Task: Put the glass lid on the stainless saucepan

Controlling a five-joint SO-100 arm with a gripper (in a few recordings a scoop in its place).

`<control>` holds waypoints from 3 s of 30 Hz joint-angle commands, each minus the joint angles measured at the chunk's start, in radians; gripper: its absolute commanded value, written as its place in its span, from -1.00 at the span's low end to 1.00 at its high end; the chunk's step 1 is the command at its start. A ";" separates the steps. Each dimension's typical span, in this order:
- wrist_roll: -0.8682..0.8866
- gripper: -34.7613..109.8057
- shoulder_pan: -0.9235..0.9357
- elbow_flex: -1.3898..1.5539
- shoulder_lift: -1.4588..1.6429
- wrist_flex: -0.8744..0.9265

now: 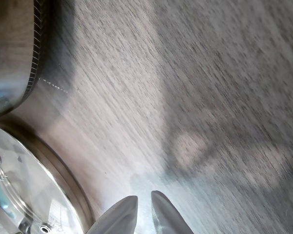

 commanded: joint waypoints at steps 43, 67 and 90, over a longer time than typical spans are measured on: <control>0.179 -0.50 -0.305 -1.807 -1.641 0.324; 0.206 -0.22 -0.239 -2.114 -2.082 0.408; 0.202 -0.52 -0.282 -2.457 -2.186 0.537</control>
